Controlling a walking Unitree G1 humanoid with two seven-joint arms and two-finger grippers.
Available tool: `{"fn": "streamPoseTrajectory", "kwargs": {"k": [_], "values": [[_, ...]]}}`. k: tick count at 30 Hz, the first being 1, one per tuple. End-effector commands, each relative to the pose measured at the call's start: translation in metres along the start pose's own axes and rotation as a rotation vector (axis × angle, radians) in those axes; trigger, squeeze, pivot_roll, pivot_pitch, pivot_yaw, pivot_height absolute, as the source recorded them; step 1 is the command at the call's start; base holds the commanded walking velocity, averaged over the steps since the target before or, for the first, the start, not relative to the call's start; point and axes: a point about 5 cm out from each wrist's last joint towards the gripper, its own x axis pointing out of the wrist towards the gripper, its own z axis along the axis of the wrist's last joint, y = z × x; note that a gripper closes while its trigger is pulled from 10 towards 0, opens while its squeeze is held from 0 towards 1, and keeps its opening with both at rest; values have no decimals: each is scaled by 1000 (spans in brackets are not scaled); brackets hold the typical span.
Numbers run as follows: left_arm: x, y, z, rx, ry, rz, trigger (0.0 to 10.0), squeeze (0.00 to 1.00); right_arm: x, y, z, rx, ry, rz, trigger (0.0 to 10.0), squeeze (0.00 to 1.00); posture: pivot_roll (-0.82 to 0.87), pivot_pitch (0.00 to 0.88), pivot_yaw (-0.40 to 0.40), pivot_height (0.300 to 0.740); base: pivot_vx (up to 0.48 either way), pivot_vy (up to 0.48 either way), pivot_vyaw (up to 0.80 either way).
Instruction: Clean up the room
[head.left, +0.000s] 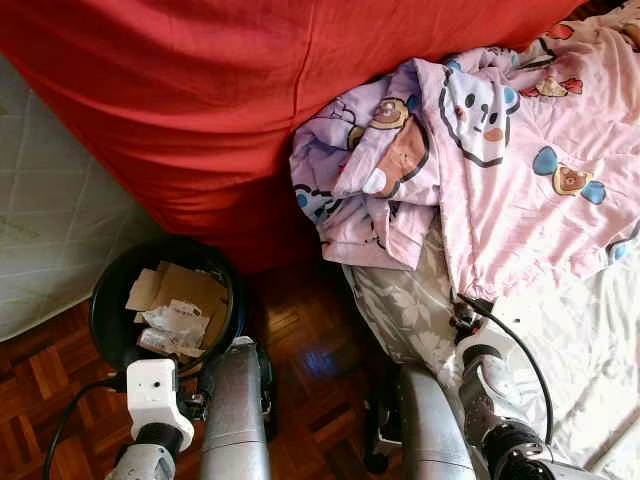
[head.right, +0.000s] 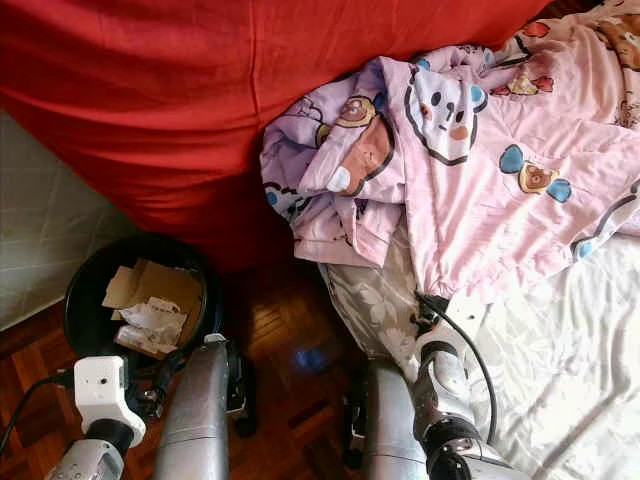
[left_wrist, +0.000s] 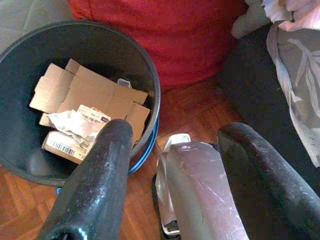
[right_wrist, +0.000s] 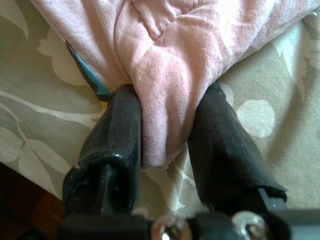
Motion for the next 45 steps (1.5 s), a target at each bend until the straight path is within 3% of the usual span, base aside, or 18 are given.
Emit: {"fn": "streamPoseTrajectory", "kwargs": {"k": [1, 13, 27, 32, 33, 40, 45], "values": [[-7, 2, -14, -2, 67, 14, 10000, 0, -9, -9, -21, -10, 75, -23, 0, 0, 173, 528, -13, 618, 0, 0, 0], [7, 0, -16, -5, 55, 11, 10000, 0, -10, -8, -22, -10, 66, -12, 0, 0, 153, 442, -33, 618, 0, 0, 0], [39, 4, -24, 7, 47, 10, 10000, 0, -20, -24, -33, -4, 57, -31, 0, 0, 93, 217, -34, 618, 0, 0, 0], [47, 3, -30, 5, 64, 3, 10000, 0, -22, -25, -32, -47, 35, -6, 196, 0, 69, 154, -23, 618, 0, 0, 0], [49, 3, -36, -2, 86, 5, 10000, 0, -22, -27, -32, -70, 36, -5, 10000, 0, 57, 136, -22, 618, 0, 0, 0], [52, 8, -59, -87, 171, 90, 10000, 0, -23, -36, -32, -112, 43, -28, 10000, 0, 32, 96, -23, 618, 0, 0, 0], [45, 17, -78, -86, 257, 113, 10000, 0, -23, -28, -31, -58, 19, 37, 10000, 0, 33, 46, -24, 622, 0, 0, 0]]}}
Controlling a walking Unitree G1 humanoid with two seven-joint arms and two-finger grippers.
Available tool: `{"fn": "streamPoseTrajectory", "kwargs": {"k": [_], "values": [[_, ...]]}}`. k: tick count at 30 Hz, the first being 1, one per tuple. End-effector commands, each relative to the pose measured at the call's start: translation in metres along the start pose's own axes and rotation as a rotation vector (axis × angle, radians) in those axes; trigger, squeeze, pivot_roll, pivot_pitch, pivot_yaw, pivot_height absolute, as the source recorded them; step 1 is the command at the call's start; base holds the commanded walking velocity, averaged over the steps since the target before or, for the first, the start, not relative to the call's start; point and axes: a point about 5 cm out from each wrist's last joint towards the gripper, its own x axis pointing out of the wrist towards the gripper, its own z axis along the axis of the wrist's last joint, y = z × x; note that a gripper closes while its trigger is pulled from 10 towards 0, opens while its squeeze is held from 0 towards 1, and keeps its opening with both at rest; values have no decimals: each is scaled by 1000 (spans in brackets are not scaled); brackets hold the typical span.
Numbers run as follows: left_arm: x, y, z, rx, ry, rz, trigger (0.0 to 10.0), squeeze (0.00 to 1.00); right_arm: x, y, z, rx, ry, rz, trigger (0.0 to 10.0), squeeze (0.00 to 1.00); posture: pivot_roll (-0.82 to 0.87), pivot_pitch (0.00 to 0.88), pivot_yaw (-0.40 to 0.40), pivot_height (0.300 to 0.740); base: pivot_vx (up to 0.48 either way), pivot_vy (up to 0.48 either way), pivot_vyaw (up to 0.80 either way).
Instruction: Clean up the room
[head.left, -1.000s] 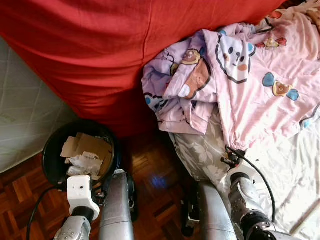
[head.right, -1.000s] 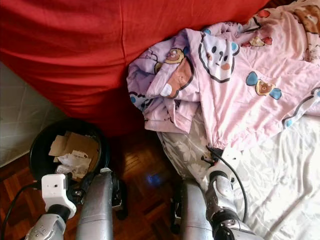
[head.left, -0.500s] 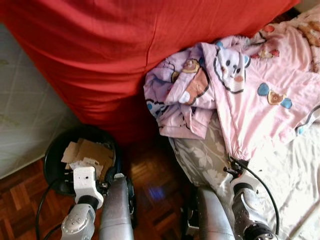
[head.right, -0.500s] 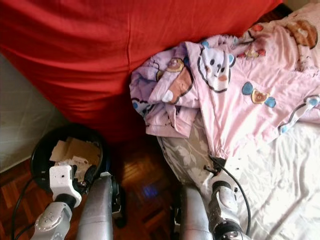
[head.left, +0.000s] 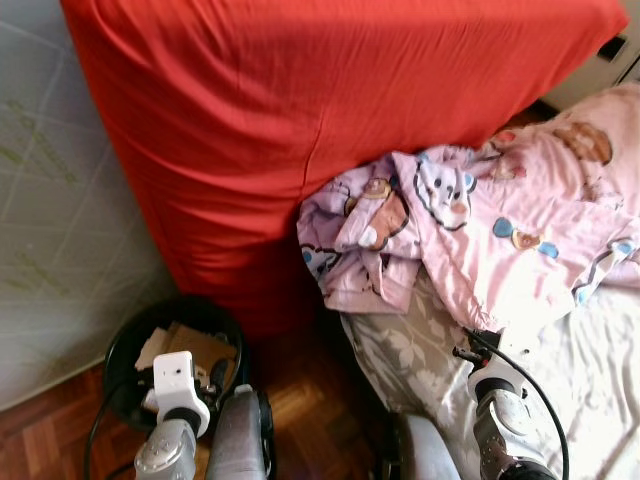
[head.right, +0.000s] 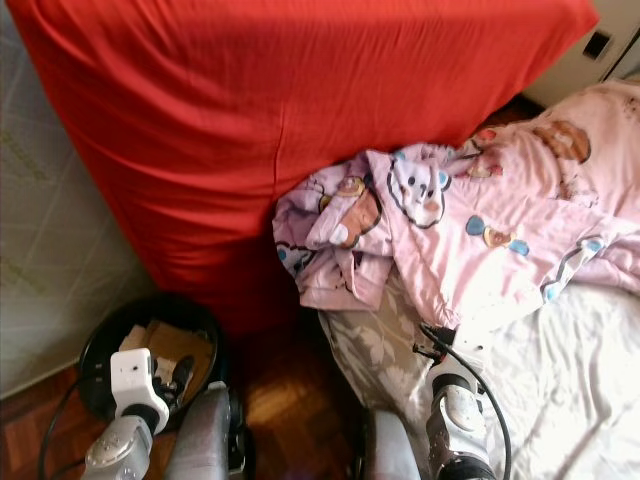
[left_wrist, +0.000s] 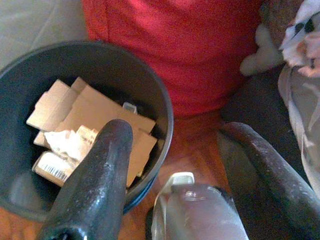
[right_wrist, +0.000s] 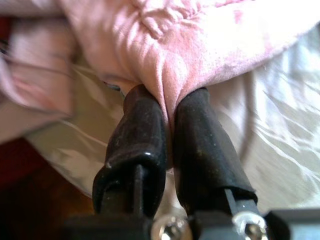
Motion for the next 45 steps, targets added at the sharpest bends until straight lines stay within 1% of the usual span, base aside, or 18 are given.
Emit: {"fn": "streamPoseTrajectory", "kwargs": {"k": [1, 4, 5, 7, 13, 16, 18, 20, 21, 25, 26, 28, 29, 31, 33, 34, 39, 45], "values": [[-6, 12, -14, 1, 57, 33, 10000, 0, -3, 0, -4, 24, 0, 12, 10000, 0, 33, 44, -24, 626, 0, 0, 0], [-9, 17, -23, -22, 102, 47, 10000, 0, -3, 1, -5, -3, 16, 9, 10000, 0, 31, 29, -21, 641, 0, 0, 0], [-12, 21, -32, -23, 144, 65, 10000, 0, -3, 3, -6, -11, 21, 12, 10000, 0, 27, 23, -20, 651, 0, 0, 0], [-16, 24, -41, -18, 187, 82, 10000, 0, -3, 4, -7, -7, 22, 16, 10000, 0, 24, 13, -17, 666, 0, 0, 0], [-23, 25, -55, -23, 243, 92, 10000, 0, -5, 3, -11, -29, 43, 18, 10000, 0, 16, 0, -14, 696, 0, 0, 0], [-30, 26, -66, -22, 297, 109, 10000, 0, -6, 2, -13, -32, 49, 8, 10000, 0, 5, 0, -12, 711, 0, 0, 0], [-35, 26, -74, -18, 334, 113, 10000, 0, -5, -1, -11, -29, 41, -7, 10000, 0, 1, 0, -10, 731, 0, 0, 0], [-35, 26, -74, -18, 334, 113, 10000, 0, -5, -1, -11, -29, 41, -7, 10000, 0, 1, 0, -10, 731, 0, 0, 0], [-36, 26, -75, -21, 339, 115, 10000, 0, -4, -2, -10, -32, 41, -13, 10000, 0, 1, 0, -9, 740, 0, 0, 0], [-36, 27, -76, -19, 347, 116, 10000, 0, -4, -4, -9, -39, 43, -19, 10000, 0, -2, 10, -10, 740, 0, 0, 0], [-37, 27, -77, -14, 351, 121, 10000, 0, -2, -5, -6, -39, 36, -23, 10000, 0, -4, 47, -14, 740, 0, 0, 0], [-38, 28, -77, -14, 353, 124, 10000, 0, -2, -6, -5, -40, 31, -25, 10000, 0, -3, 54, -15, 740, 0, 0, 0], [-39, 29, -78, -12, 358, 131, 10000, 0, -1, -7, -2, -42, 25, -31, 10000, 0, 1, 72, -18, 740, 0, 0, 0], [-39, 29, -78, -11, 359, 133, 10000, 0, -1, -7, -2, -43, 24, -33, 10000, 0, 1, 72, -18, 740, 0, 0, 0], [-40, 31, -79, -5, 366, 146, 10000, 0, 0, -8, -1, -50, 25, -35, 10000, 0, 10, 101, -29, 740, 0, 0, 0], [-41, 32, -80, -2, 368, 153, 10000, 0, 0, -8, 0, -50, 26, -36, 10000, 0, 10, 101, -29, 740, 0, 0, 0], [-44, 35, -82, -9, 379, 164, 10000, 0, 1, -4, 2, -17, 1, -32, 10000, 0, 20, 143, -41, 740, 0, 0, 0], [-46, 36, -86, -16, 395, 166, 10000, 0, 1, -1, 1, -15, 2, -30, 10000, 0, 20, 159, -43, 740, 0, 0, 0]]}}
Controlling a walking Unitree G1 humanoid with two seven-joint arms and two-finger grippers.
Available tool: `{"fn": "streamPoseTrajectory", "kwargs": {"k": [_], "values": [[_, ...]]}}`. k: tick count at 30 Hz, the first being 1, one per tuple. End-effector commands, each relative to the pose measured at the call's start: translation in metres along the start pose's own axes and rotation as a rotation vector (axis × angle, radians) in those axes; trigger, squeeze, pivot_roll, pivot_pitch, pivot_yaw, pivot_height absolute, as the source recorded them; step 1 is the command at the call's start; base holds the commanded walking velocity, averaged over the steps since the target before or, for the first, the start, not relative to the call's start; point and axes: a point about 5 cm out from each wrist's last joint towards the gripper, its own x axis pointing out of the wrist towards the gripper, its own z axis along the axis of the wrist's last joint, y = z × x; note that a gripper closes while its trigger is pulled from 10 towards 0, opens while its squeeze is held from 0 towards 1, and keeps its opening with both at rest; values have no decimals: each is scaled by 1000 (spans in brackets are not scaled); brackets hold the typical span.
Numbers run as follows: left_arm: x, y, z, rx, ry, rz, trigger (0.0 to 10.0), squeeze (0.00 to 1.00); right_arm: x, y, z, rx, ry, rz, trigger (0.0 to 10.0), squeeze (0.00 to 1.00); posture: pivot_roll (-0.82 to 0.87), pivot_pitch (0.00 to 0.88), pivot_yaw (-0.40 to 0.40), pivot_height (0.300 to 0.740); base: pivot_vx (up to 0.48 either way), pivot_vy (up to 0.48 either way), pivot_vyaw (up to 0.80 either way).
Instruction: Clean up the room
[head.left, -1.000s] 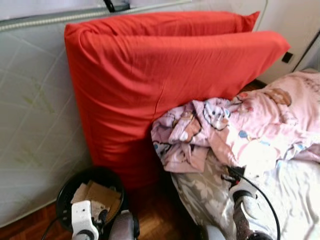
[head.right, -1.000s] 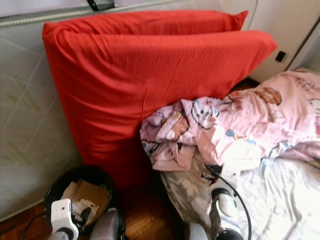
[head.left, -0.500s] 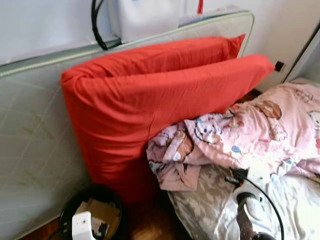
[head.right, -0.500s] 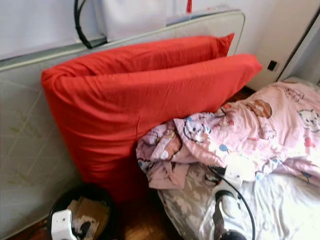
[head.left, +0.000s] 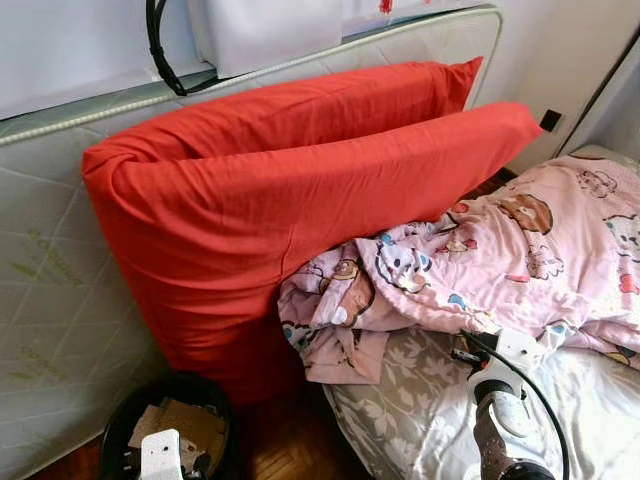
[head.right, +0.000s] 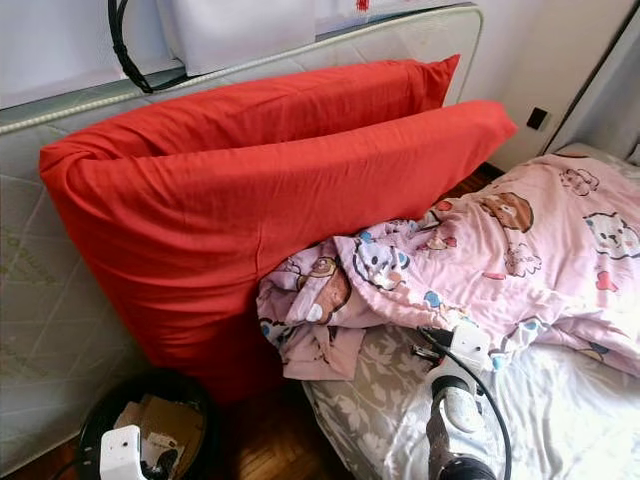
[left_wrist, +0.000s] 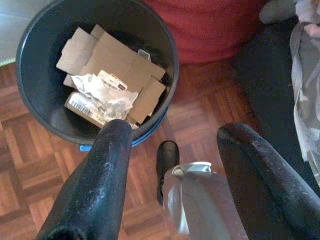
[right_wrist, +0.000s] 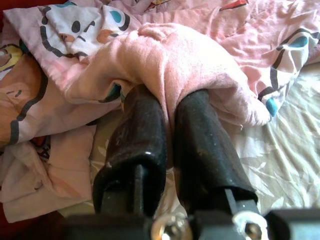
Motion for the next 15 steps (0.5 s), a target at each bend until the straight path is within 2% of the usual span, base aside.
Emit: {"fn": "streamPoseTrajectory", "kwargs": {"k": [1, 15], "values": [[-3, 6, -8, 7, 32, 16, 10000, 0, 1, 1, 4, 13, -21, -7, 10000, 0, 20, 159, -43, 740, 0, 0, 0], [-5, 7, -15, 19, 72, 15, 10000, 0, 0, -2, 4, 9, -29, -33, 10000, 0, 16, 178, -37, 740, 0, 0, 0]]}}
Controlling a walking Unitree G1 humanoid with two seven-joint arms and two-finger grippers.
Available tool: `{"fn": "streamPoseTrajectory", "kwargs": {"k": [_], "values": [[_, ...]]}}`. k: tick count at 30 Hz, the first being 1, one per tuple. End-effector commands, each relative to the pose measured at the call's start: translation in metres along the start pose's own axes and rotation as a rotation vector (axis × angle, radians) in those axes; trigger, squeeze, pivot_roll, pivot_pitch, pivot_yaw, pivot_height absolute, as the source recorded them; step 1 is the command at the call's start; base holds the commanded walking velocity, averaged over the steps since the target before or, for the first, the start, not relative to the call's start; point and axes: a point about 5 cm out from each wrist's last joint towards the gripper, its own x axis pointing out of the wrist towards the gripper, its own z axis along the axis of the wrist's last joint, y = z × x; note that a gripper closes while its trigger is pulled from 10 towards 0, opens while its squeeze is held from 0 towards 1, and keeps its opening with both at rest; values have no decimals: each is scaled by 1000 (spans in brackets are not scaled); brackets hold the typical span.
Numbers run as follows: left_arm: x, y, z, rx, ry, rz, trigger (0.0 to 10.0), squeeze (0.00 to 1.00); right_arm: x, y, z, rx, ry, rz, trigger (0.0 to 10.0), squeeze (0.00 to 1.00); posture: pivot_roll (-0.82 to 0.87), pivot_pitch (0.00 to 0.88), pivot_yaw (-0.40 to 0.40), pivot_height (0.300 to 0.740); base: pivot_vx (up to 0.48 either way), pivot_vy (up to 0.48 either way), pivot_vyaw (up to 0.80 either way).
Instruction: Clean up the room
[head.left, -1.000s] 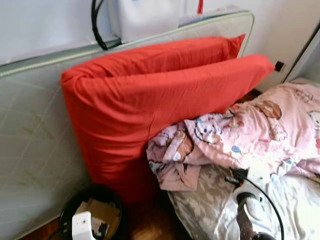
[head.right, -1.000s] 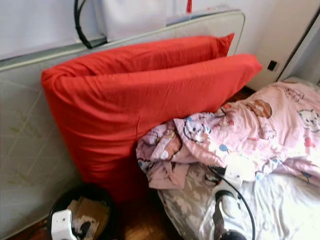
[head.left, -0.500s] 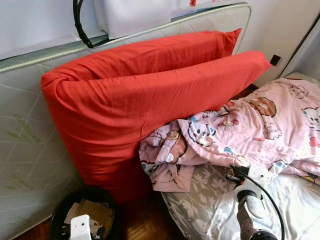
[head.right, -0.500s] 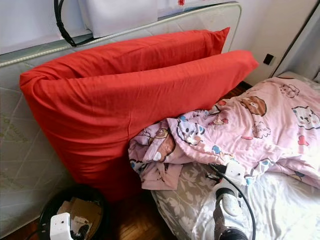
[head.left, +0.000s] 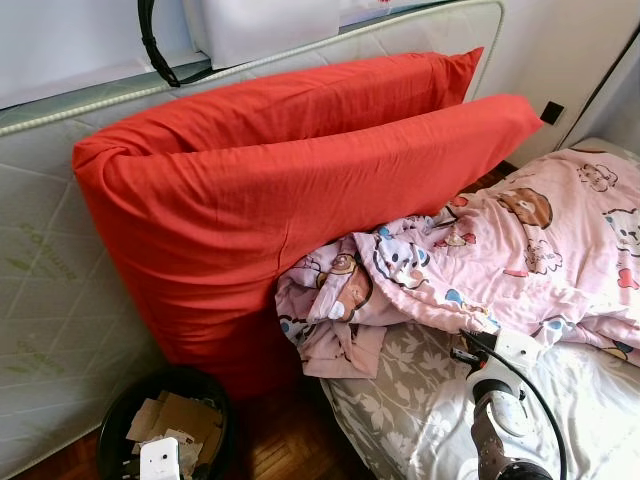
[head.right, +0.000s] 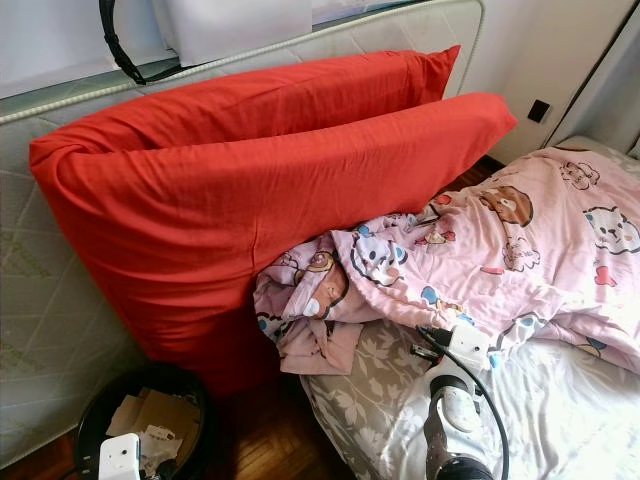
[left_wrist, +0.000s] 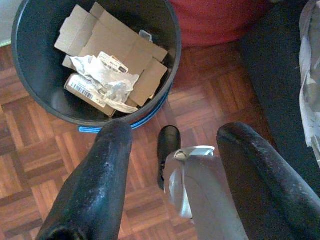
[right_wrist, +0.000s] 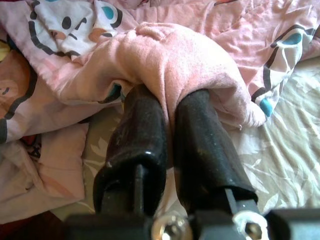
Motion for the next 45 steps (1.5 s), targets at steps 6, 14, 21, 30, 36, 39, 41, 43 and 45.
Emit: {"fn": "streamPoseTrajectory", "kwargs": {"k": [6, 14, 21, 30, 36, 39, 41, 43, 45], "values": [[-2, 6, -8, 22, 47, 9, 10000, 0, -1, -2, 0, 6, -13, -17, 10000, 0, 18, 179, -35, 740, 0, 0, 0], [-3, 7, -11, 27, 60, 8, 10000, 0, -2, 1, -2, 7, -9, -13, 10000, 0, 19, 183, -32, 740, -207, 0, 0], [-4, 9, -13, 29, 67, 9, 10000, 0, -2, 0, -2, 5, -12, -16, 10000, 0, 21, 188, -31, 740, -293, 0, 0], [-5, 9, -15, 30, 72, 9, 10000, 0, -3, -1, -2, 4, -14, -19, 10000, 0, 22, 190, -30, 740, -294, 0, 0], [-5, 10, -14, 31, 71, 11, 10000, 0, -3, -1, -2, 4, -16, -20, 10000, 0, 23, 190, -29, 740, -294, 0, 0], [-5, 11, -15, 32, 71, 14, 10000, 0, -3, -1, -2, 5, -17, -20, 10000, 0, 25, 192, -30, 740, -295, 0, 0], [-5, 11, -15, 32, 71, 14, 10000, 0, -3, 0, -2, 4, -18, -19, 10000, 0, 25, 192, -30, 740, -292, 0, 0], [-5, 11, -15, 32, 69, 13, 10000, 0, -3, 0, -1, 4, -23, -17, 10000, 0, 25, 192, -30, 740, -296, 0, 0], [-5, 11, -15, 32, 68, 12, 10000, 0, -2, 0, 0, 4, -27, -16, 10000, 0, 25, 192, -30, 740, -292, 0, 0]]}}
